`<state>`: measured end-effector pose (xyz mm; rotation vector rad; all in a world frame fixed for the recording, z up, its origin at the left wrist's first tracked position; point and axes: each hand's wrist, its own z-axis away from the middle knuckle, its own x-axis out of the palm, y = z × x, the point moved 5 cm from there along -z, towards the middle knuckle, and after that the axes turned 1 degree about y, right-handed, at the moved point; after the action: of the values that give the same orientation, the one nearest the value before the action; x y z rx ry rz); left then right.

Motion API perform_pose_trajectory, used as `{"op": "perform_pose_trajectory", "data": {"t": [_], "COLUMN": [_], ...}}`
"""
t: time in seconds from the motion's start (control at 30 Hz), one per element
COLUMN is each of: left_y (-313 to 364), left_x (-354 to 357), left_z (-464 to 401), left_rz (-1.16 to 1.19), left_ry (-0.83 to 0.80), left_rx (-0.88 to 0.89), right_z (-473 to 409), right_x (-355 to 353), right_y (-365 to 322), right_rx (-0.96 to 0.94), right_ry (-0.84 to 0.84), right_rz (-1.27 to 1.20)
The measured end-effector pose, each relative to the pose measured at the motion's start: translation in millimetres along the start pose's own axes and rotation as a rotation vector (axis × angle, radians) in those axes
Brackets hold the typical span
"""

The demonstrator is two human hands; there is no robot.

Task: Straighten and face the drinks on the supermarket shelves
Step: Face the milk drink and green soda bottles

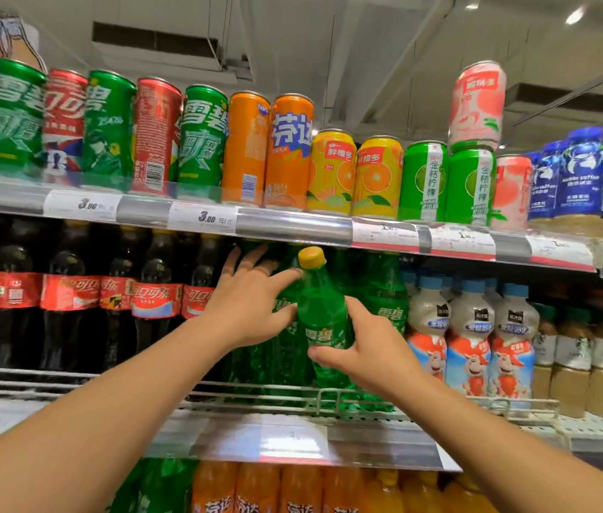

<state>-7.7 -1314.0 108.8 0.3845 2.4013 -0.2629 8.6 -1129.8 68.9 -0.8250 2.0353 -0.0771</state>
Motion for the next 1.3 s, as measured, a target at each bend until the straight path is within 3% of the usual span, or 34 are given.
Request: {"op": "perform_pose_trajectory", "data": {"t": [0.23, 0.43, 0.57, 0.7, 0.97, 1.1, 1.3], "left_y": [2, 21, 37, 46, 54, 62, 59], "left_x": [-2, -20, -20, -13, -2, 3, 7], "left_z": [-2, -5, -4, -14, -23, -23, -26], "left_rz": [0.123, 0.700, 0.530, 0.446, 0.234, 0.041, -0.018], "left_ry": [-0.041, 0.076, 0.216, 0.188, 0.060, -0.022, -0.048], "left_rx": [-0.055, -0.257, -0.403, -0.469, -0.397, -0.275, -0.246], "right_z": [-3, -3, -5, -9, -11, -12, -14], "right_x": [1, 1, 3, 6, 14, 21, 29], "right_y": [3, 4, 6, 13, 24, 25, 25], "right_rx": [0.051, 0.066, 0.095, 0.154, 0.246, 0.293, 0.350], "right_ry": [-0.058, -0.052, -0.044, -0.020, 0.064, 0.108, 0.097], "right_rz": [0.006, 0.031, 0.035, 0.002, -0.100, -0.195, -0.246]}}
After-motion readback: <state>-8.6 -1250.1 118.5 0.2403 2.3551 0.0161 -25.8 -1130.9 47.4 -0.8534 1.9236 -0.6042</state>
